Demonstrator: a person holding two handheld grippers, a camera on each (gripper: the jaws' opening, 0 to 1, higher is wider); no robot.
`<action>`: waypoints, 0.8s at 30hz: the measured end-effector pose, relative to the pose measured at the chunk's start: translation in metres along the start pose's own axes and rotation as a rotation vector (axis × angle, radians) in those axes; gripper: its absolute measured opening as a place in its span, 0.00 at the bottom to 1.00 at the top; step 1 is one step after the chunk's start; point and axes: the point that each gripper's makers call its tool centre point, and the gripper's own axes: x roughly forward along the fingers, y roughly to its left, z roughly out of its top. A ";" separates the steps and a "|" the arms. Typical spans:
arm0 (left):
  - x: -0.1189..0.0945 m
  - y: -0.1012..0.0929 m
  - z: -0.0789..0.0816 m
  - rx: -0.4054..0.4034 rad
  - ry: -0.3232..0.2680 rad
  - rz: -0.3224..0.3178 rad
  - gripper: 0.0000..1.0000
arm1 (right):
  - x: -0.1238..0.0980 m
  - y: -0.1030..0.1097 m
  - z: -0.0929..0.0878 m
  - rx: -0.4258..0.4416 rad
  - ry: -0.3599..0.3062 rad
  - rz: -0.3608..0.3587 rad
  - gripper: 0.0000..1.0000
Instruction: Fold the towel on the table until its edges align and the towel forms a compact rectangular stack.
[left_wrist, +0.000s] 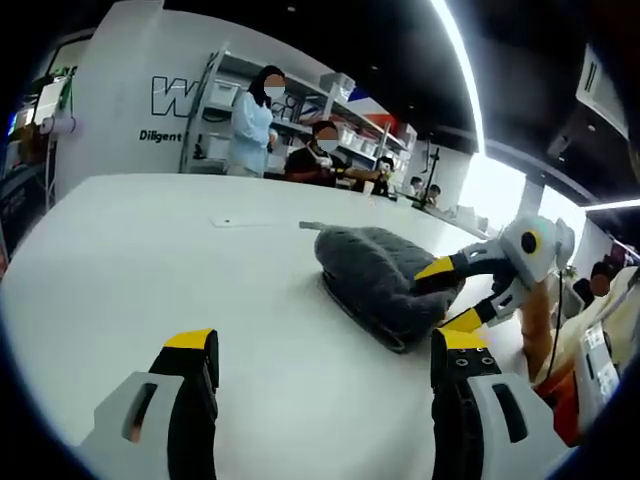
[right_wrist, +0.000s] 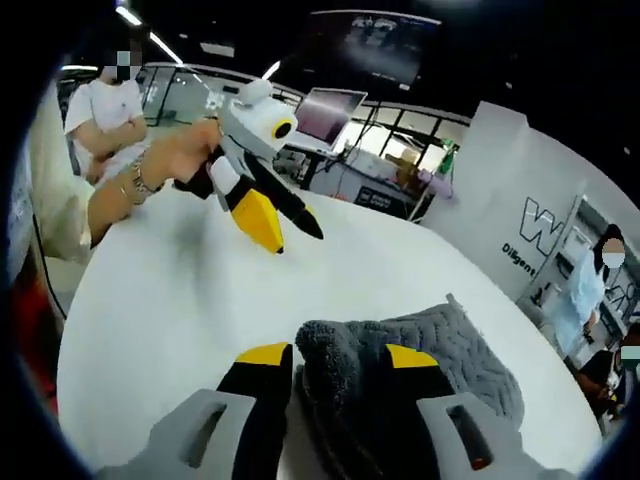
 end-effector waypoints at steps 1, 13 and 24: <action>0.000 0.000 0.000 0.001 0.000 0.001 0.86 | -0.002 -0.003 0.004 0.014 -0.022 -0.005 0.35; 0.000 0.000 0.001 0.001 -0.001 0.001 0.86 | -0.056 -0.078 0.013 0.207 -0.178 -0.161 0.50; 0.002 0.004 -0.002 -0.001 0.014 0.012 0.86 | -0.055 -0.100 -0.045 0.324 -0.106 -0.188 0.48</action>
